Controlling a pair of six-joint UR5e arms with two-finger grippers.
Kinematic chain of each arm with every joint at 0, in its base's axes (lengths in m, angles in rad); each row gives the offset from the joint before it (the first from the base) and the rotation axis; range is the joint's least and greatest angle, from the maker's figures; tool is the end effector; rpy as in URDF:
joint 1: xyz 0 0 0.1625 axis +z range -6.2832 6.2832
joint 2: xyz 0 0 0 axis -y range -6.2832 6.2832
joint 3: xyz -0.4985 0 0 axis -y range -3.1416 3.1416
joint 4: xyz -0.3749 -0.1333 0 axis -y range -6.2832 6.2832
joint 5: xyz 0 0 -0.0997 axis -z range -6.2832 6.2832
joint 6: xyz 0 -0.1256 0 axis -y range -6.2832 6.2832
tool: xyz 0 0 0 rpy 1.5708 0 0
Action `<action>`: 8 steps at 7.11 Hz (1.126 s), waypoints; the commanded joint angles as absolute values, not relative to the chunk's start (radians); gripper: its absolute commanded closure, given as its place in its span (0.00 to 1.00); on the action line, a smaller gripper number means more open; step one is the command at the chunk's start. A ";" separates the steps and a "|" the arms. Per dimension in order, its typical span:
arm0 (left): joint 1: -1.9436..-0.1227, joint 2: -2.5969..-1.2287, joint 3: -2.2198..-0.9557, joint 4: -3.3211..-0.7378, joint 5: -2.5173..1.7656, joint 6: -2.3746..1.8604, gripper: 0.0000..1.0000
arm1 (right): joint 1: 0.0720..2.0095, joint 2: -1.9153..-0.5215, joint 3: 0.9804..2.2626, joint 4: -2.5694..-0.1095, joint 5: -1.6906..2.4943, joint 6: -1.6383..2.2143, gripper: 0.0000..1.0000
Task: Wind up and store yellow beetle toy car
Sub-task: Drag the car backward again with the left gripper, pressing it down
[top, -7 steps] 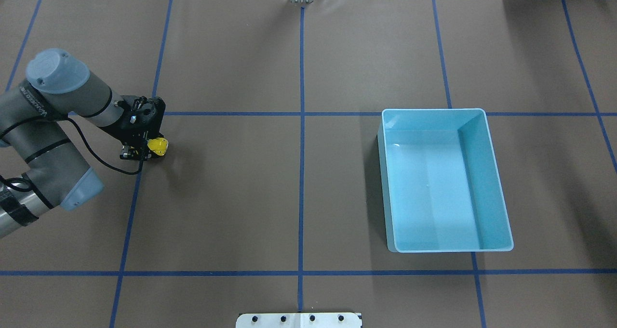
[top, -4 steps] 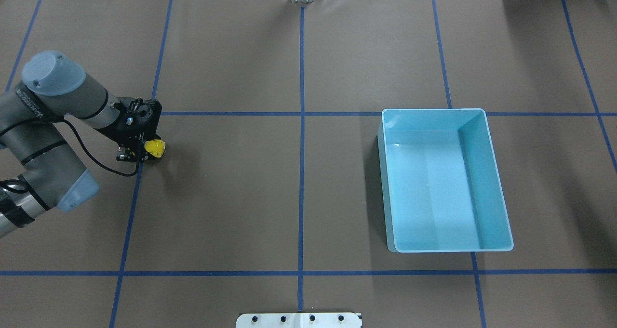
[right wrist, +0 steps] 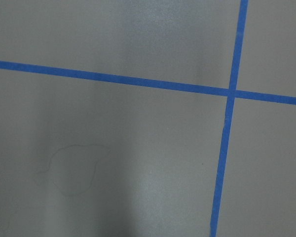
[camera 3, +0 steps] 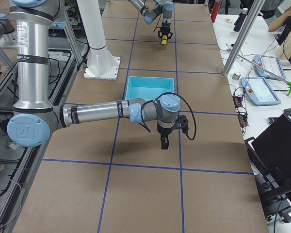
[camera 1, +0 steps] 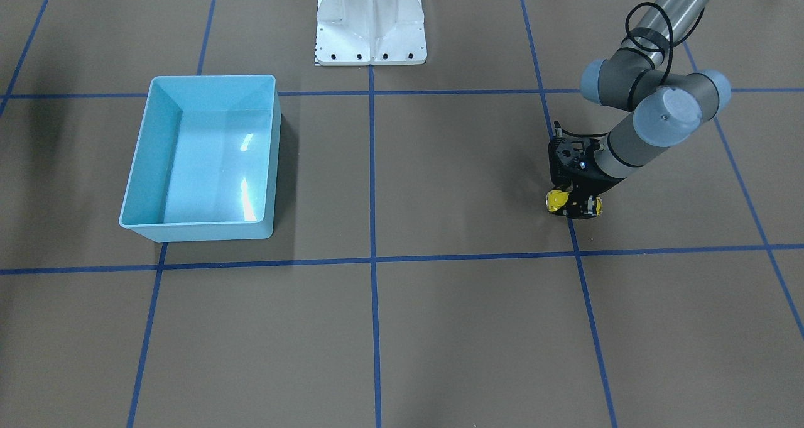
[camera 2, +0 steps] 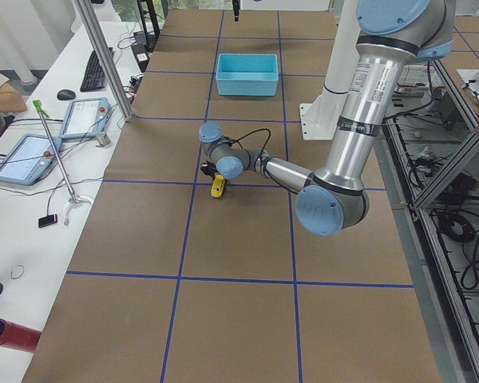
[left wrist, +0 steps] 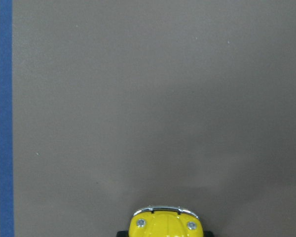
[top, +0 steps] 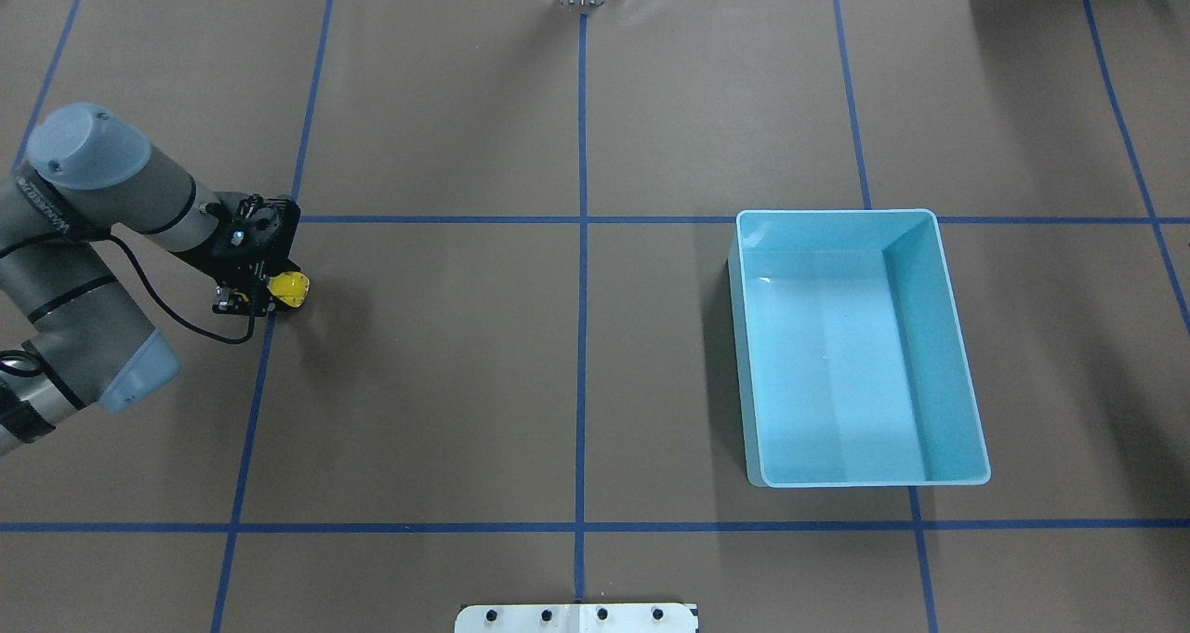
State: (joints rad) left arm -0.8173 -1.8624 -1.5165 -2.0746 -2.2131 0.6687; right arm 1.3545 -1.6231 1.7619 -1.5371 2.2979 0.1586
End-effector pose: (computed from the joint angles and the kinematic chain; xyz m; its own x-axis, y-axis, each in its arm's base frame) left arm 0.4018 -0.5132 0.5587 -0.0718 0.9948 0.0718 -0.5865 -0.1004 0.8037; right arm -0.0500 -0.4595 0.6838 0.7298 -0.1164 0.6737 0.0974 0.9931 0.0661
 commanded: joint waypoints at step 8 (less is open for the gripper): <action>-0.844 -1.804 -1.516 -2.132 -2.246 0.703 0.98 | 1.355 -1.624 1.761 -1.536 2.298 0.160 0.00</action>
State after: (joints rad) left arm -0.8429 -1.8118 -1.5168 -2.1232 -2.2453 0.7007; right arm 1.3545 -1.6244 1.7624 -1.5360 2.2979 0.1593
